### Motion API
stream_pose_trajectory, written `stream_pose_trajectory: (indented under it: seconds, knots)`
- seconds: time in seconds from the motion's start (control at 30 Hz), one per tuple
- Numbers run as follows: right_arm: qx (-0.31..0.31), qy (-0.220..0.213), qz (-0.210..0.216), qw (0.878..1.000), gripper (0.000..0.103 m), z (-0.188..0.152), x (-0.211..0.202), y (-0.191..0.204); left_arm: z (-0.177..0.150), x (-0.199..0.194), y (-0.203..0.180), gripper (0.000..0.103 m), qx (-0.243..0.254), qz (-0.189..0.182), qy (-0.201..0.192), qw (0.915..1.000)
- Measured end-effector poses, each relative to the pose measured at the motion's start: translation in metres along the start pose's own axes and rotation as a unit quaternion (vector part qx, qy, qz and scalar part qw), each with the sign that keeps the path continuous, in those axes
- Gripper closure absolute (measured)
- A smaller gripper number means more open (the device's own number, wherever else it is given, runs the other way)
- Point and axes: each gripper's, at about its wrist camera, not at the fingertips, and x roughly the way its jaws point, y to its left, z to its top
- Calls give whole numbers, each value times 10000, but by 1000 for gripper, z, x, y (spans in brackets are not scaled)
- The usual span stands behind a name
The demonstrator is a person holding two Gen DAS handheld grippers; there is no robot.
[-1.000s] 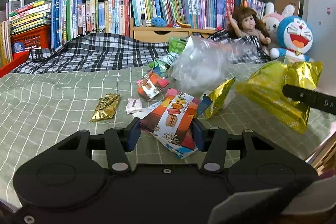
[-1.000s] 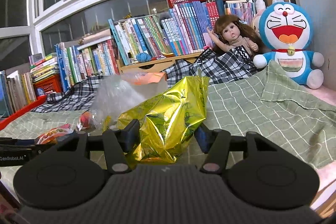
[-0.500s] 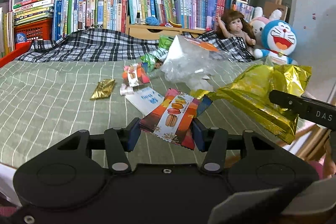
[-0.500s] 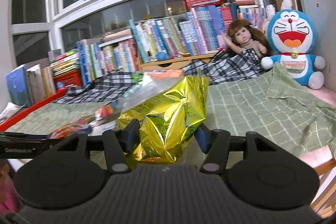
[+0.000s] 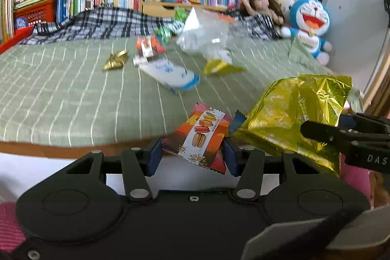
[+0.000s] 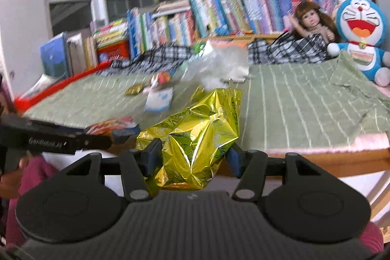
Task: Organize books
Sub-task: 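Lift the packet and foil bag off the bed and carry them toward the bin, then open both tools over the black bin to drop the packet and foil bag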
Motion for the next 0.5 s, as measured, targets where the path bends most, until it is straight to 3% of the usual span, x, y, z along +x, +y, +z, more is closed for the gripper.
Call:
stream_pose_trajectory:
  seconds: [0.3, 0.5]
  knots:
    - [-485, 966, 194, 9939, 43, -32, 9, 15, -39, 20, -5, 52, 77, -153, 870, 9961]
    - [-552, 1528, 138, 9866, 42, -52, 25, 16, -62, 40, -8, 52, 200, -1, 1372, 9903]
